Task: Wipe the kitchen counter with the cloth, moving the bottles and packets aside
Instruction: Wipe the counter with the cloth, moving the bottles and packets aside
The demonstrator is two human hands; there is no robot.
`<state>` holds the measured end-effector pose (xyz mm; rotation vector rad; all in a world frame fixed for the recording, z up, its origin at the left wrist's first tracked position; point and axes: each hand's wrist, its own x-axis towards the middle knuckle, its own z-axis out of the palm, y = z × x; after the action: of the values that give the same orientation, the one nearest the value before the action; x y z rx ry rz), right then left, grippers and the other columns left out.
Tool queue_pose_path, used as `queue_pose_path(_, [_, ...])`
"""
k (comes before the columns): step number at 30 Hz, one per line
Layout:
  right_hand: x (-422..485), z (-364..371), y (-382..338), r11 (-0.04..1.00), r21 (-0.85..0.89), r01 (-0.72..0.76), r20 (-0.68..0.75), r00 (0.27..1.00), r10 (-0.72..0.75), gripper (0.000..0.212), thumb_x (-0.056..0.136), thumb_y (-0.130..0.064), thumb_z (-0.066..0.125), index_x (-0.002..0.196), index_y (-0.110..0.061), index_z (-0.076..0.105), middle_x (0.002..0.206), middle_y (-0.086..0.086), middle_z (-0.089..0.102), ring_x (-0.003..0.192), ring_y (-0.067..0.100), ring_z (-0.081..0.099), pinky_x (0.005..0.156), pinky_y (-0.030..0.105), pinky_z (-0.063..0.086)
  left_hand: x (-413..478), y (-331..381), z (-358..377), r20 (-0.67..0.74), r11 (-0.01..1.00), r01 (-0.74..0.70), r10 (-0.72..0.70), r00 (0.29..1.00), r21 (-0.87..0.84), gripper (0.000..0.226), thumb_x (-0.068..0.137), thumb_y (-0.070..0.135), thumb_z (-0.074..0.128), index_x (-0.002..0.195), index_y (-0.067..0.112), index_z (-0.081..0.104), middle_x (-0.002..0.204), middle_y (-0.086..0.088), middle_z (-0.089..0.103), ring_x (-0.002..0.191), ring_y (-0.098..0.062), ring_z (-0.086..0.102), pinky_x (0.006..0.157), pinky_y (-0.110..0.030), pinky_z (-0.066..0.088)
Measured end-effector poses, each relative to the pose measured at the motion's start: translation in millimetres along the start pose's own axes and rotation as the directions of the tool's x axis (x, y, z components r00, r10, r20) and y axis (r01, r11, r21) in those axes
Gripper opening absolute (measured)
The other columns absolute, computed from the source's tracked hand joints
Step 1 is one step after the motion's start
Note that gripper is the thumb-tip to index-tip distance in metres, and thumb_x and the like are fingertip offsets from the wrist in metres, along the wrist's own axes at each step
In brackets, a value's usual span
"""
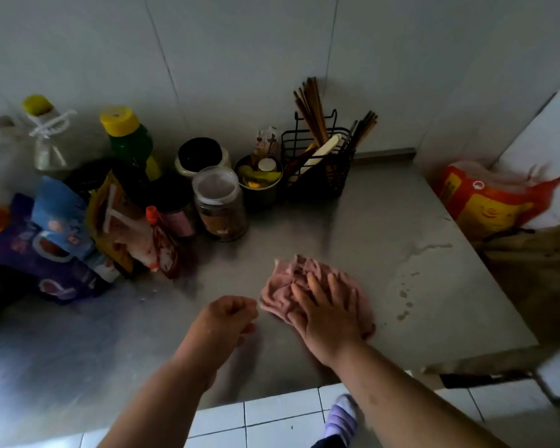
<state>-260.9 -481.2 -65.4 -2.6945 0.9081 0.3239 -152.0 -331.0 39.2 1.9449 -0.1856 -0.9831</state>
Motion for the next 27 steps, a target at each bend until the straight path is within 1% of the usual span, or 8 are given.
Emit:
queue_pose_path(1, [3.3,-0.8,11.0,0.999,-0.009,-0.053,0.015,0.998,0.053,0.065,0.084,-0.064,0.01,0.147,-0.047,0.009,0.161,-0.011,-0.004,0.147,0.03,-0.009,0.112,0.06,-0.004,0.9,-0.7,3.8,0.01,1.0,0.012,-0.012,1.0,-0.008,0.008,0.09,0.017,0.058,0.09,0.018,0.066,0.099,-0.013,0.072,0.088,-0.024,0.068,0.077,-0.034,0.049])
queue_pose_path(3, [8.9,-6.8,33.9,0.991,-0.042,-0.125,-0.009,0.992,0.124,0.067,0.085,-0.064,0.004,0.149,-0.044,0.0,0.161,-0.01,-0.011,0.146,0.03,-0.015,0.112,0.059,-0.007,3.4,-0.5,11.7,0.022,1.0,0.024,-0.023,0.999,-0.005,0.009,0.091,0.015,0.057,0.09,0.019,0.066,0.099,-0.011,0.072,0.087,-0.023,0.067,0.078,-0.034,0.05])
queue_pose_path(6, [18.9,-19.5,66.6,0.986,-0.08,-0.143,0.023,0.989,0.145,0.063,0.094,-0.061,0.013,0.15,-0.039,-0.006,0.16,-0.008,-0.015,0.146,0.029,-0.016,0.116,0.056,-0.008,9.2,2.2,25.7,0.048,0.999,0.035,-0.034,0.998,-0.008,0.011,0.091,0.012,0.057,0.091,0.017,0.067,0.098,-0.012,0.072,0.082,-0.021,0.065,0.073,-0.031,0.05])
queue_pose_path(10, [39.4,-39.2,102.1,0.984,-0.084,-0.158,0.087,0.982,0.166,0.065,0.094,-0.063,0.01,0.148,-0.038,-0.014,0.159,-0.006,-0.022,0.145,0.028,-0.02,0.117,0.055,-0.006,18.3,11.5,47.9,0.076,0.999,0.042,-0.041,0.996,-0.008,0.013,0.091,0.01,0.056,0.094,0.014,0.068,0.099,-0.012,0.072,0.077,-0.018,0.064,0.069,-0.027,0.05])
queue_pose_path(14, [62.7,-56.7,142.2,0.97,-0.123,-0.212,0.094,0.97,0.224,0.068,0.091,-0.065,0.006,0.147,-0.036,-0.02,0.158,-0.003,-0.026,0.144,0.029,-0.022,0.117,0.053,-0.006,31.0,28.6,75.6,0.125,0.999,0.047,-0.044,0.991,-0.02,0.015,0.093,0.005,0.052,0.101,0.004,0.065,0.09,-0.011,0.068,0.067,-0.013,0.059,0.052,-0.012,0.048])
queue_pose_path(17, [76.4,-61.9,166.0,0.962,-0.187,-0.201,0.045,0.976,0.213,0.069,0.091,-0.065,0.002,0.147,-0.032,-0.02,0.158,0.001,-0.023,0.145,0.029,-0.021,0.118,0.051,-0.006,36.4,34.7,88.4,0.167,0.999,0.045,-0.043,0.985,-0.006,0.017,0.093,0.006,0.053,0.104,0.001,0.065,0.085,-0.008,0.069,0.059,-0.007,0.063,0.049,-0.011,0.048])
queue_pose_path(20, [93.8,-65.3,192.0,0.953,-0.196,-0.233,-0.012,0.972,0.235,0.072,0.088,-0.067,-0.001,0.149,-0.031,-0.017,0.16,0.003,-0.019,0.146,0.031,-0.016,0.118,0.049,-0.004,47.1,43.3,105.9,0.18,0.998,0.055,-0.052,0.982,-0.01,0.017,0.094,0.006,0.051,0.103,0.001,0.064,0.081,-0.008,0.068,0.049,0.001,0.062,0.047,-0.011,0.048])
queue_pose_path(27, [122.5,-74.0,242.3,0.938,-0.197,-0.286,-0.122,0.956,0.266,0.077,0.088,-0.067,-0.002,0.151,-0.023,-0.012,0.159,0.013,-0.019,0.146,0.034,-0.012,0.119,0.048,0.001,71.9,66.0,133.9,0.149,0.997,0.073,-0.068,0.987,-0.032,0.015,0.093,0.008,0.052,0.099,0.008,0.066,0.081,-0.005,0.071,0.057,-0.004,0.065,0.054,-0.013,0.051])
